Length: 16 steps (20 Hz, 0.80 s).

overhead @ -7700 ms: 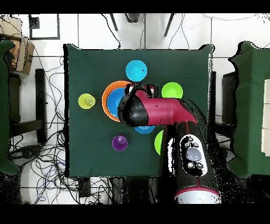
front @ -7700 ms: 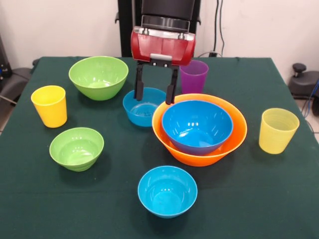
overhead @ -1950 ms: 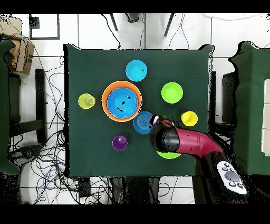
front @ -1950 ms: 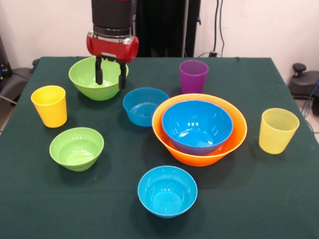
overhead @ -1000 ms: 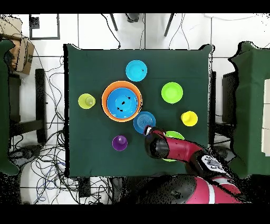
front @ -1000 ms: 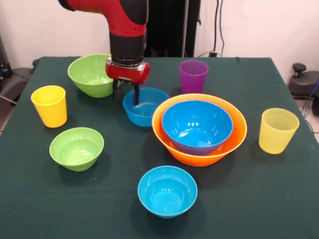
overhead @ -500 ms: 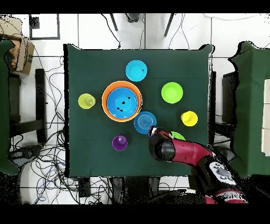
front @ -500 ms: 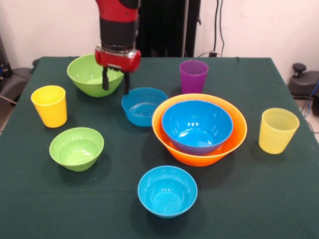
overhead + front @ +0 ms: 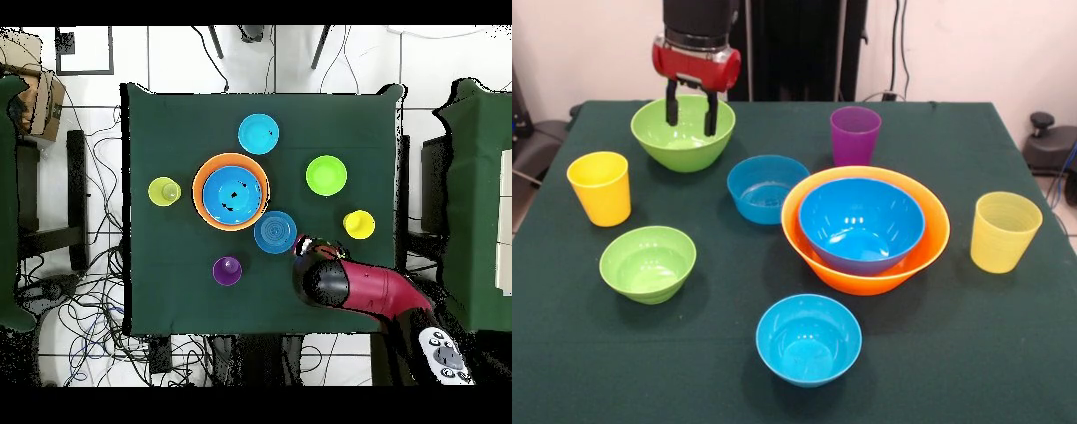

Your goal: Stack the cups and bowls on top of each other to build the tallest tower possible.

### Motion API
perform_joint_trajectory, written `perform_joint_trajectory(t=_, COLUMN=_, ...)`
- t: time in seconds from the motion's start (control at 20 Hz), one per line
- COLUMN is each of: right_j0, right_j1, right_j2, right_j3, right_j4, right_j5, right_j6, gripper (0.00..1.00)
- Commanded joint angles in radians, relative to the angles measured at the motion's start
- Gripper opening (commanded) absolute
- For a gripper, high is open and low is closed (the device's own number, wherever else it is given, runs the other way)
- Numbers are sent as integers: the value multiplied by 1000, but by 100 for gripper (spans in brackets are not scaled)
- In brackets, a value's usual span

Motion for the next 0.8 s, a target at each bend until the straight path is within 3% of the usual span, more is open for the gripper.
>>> perform_joint_trajectory(t=0.05, right_j0=1, right_j1=-24, right_j2=118, right_j3=30, right_j4=-1, right_j5=88, right_j6=6, gripper=100)
perform_joint_trajectory(t=0.4, right_j0=27, right_j1=22, right_j2=71, right_j3=48, right_j4=10, right_j5=1, right_j6=100, gripper=100)
perform_joint_trajectory(t=0.55, right_j0=72, right_j1=46, right_j2=-14, right_j3=47, right_j4=42, right_j5=-42, right_j6=189, gripper=100)
perform_joint_trajectory(t=0.8, right_j0=76, right_j1=45, right_j2=-44, right_j3=66, right_j4=101, right_j5=-41, right_j6=235, gripper=100)
